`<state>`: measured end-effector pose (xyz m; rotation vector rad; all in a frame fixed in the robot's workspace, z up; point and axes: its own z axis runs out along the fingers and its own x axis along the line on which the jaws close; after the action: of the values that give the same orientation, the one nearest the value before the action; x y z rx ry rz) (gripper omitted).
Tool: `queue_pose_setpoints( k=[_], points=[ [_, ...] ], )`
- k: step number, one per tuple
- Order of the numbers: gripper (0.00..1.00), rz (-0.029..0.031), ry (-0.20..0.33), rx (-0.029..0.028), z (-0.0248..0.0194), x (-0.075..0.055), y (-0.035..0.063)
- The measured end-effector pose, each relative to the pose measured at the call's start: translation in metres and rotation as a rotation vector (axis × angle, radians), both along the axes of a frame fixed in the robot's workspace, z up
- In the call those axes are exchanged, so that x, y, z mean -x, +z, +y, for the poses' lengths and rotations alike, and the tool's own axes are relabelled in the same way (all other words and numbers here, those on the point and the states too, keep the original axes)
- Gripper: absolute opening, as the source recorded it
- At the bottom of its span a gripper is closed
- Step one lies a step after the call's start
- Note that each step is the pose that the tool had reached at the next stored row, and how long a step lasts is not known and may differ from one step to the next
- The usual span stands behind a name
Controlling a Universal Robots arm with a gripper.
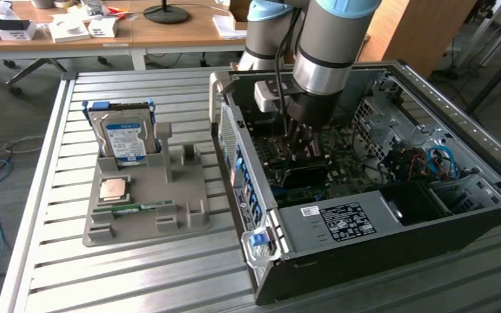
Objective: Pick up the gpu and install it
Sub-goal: 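Press down on the gpu until it lock into place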
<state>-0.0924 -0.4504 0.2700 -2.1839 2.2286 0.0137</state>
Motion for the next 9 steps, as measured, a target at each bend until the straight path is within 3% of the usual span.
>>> queue_pose_setpoints(
  k=[9],
  points=[
    [0.11, 0.0, 0.0, 0.0, 0.0, 0.0, 0.0206]
  ],
)
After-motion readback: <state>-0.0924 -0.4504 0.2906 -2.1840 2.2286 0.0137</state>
